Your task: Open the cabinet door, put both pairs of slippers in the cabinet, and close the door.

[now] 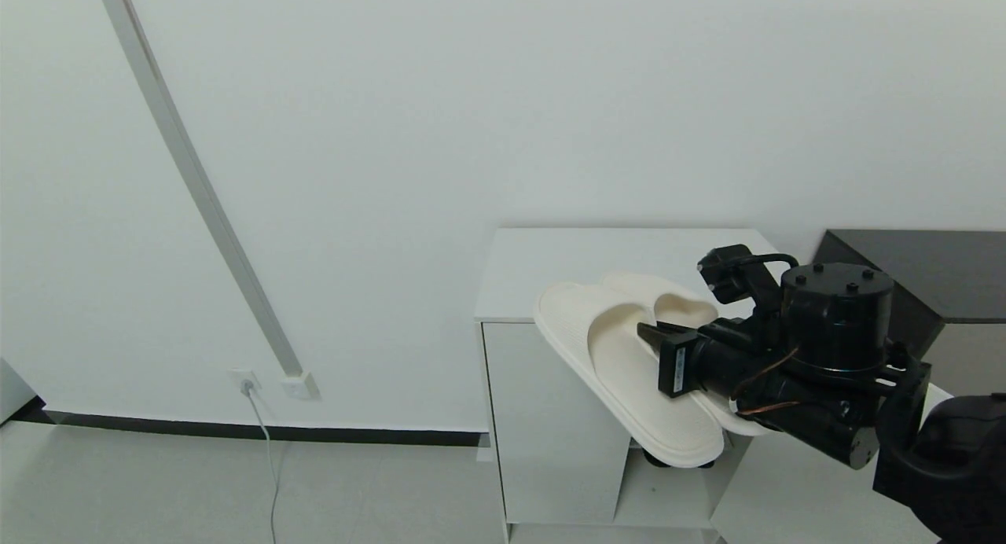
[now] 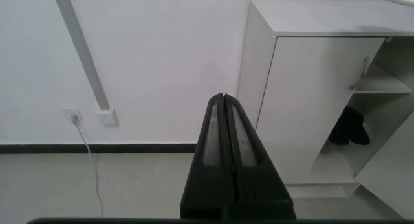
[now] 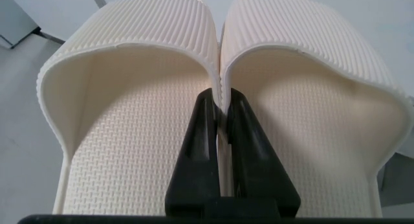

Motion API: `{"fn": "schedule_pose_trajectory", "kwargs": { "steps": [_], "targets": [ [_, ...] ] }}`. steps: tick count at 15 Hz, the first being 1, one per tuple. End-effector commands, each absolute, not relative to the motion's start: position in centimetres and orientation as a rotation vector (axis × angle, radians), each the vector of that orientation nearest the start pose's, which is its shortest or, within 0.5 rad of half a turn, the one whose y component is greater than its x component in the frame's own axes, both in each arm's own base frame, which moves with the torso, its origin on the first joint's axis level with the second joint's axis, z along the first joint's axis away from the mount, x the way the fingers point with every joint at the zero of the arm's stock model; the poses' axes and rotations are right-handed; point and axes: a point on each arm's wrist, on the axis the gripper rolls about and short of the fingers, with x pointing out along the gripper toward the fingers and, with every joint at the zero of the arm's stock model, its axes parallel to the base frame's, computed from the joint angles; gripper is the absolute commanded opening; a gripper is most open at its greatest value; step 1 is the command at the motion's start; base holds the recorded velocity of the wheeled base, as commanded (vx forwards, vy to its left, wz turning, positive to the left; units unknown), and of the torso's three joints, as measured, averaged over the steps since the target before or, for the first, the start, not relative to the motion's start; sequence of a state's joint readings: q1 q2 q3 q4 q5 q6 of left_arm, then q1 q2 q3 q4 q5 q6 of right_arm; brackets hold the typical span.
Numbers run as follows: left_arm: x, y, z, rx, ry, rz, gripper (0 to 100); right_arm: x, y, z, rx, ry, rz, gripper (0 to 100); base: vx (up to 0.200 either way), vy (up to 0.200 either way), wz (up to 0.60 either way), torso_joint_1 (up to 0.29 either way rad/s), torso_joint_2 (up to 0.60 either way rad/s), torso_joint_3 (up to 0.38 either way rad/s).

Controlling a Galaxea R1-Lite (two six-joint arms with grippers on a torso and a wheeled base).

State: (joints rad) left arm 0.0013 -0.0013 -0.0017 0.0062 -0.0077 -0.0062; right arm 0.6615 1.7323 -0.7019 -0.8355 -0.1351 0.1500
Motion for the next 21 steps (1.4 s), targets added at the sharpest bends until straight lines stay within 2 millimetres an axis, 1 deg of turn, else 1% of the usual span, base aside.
{"fn": "schedule_pose_trajectory", "kwargs": {
  "steps": [1, 7, 21],
  "targets": [
    [-2.29, -0.02, 7.53, -0.006, 0.005, -0.006, 0, 24.14, 18.45, 16.39, 0.061, 0.223, 0.511, 0, 0.000, 0.000, 0.00, 0.000, 0.00, 0.000],
    [-2.29, -0.02, 7.53, -0.008, 0.005, -0.006, 0, 24.08, 18.46, 16.31, 0.044, 0.222, 0.511, 0, 0.000, 0.000, 0.00, 0.000, 0.00, 0.000],
    [-2.29, -0.02, 7.53, -0.008, 0.005, -0.006, 0, 23.80, 18.30, 16.11, 0.035, 0.225, 0.511, 0, 0.000, -0.200, 0.00, 0.004, 0.00, 0.003]
  ]
}}
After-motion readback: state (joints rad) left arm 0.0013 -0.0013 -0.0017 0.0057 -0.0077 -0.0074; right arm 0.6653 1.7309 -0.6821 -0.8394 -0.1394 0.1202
